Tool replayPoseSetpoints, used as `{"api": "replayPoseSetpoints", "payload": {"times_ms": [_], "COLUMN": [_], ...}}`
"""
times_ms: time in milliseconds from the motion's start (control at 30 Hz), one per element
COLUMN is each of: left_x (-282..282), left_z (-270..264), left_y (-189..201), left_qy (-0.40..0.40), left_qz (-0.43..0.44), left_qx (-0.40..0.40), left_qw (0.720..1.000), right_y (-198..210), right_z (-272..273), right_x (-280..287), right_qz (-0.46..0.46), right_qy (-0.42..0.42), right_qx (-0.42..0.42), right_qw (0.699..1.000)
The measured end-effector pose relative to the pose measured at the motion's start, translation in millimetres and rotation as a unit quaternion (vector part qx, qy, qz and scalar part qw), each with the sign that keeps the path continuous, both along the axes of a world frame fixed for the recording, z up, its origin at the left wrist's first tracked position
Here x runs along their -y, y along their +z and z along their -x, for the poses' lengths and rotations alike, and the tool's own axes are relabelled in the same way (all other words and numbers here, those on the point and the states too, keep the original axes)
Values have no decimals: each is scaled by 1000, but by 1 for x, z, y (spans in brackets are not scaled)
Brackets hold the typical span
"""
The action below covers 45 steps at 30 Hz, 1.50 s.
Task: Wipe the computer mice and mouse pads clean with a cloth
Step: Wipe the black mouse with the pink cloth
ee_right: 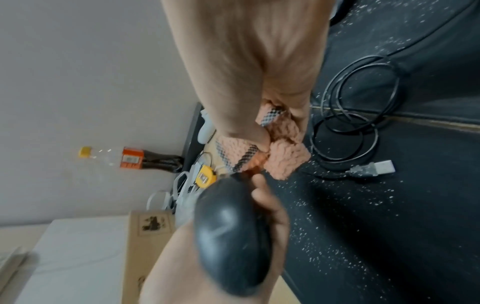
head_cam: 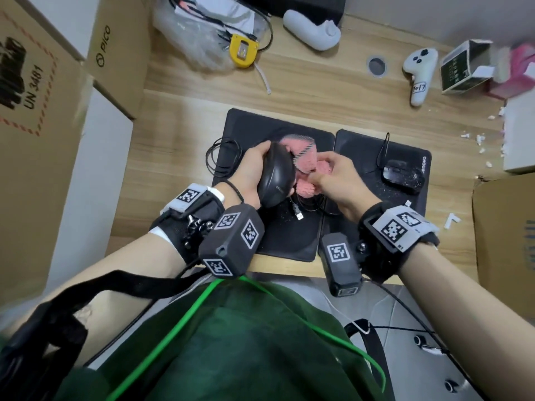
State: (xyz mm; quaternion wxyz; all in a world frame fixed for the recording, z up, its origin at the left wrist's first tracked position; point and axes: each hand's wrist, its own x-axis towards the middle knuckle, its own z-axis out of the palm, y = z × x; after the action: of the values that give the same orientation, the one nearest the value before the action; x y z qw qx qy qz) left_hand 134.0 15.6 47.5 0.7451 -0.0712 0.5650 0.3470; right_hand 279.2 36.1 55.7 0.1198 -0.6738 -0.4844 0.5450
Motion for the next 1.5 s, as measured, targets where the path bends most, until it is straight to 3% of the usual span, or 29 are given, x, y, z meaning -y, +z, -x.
{"api": "replayPoseSetpoints", "payload": {"times_ms": [133,233,400,533,633,733,800,867,1100,1367,1500], "left_x": [-10,-13,-5,-16,-18,-22,-23,-20,-24,-28,-40], "left_z": [-3,3,6,5,2,-2,-8,-14,-6,2,17], "left_y": [11,19,36,14,8,9,13,20,23,33,20], "left_qy": [-26,-55,51,23,13,36,32,10,75,100,98], "left_qz": [-55,-89,-57,-50,-24,-24,-21,-23,-44,-80,-29], "left_qx": [-43,-70,-23,-65,-36,-7,-33,-23,31,104,23], "left_qw": [997,992,997,996,999,999,999,999,996,986,995], "right_y": [15,29,33,24,17,15,20,28,52,48,41], "right_z": [22,27,16,1,-11,-18,-13,-2,25,17,14], "right_x": [0,-4,4,6,0,-13,-20,-23,-11,-8,-9], "right_qz": [-86,-128,-127,-112,-128,-122,-142,-172,-205,-223,-211], "right_qy": [117,141,219,221,217,139,112,142,290,271,266], "right_qx": [59,16,-34,-23,35,48,41,41,33,-34,-29], "right_qw": [988,982,967,969,967,982,983,974,934,936,940]}}
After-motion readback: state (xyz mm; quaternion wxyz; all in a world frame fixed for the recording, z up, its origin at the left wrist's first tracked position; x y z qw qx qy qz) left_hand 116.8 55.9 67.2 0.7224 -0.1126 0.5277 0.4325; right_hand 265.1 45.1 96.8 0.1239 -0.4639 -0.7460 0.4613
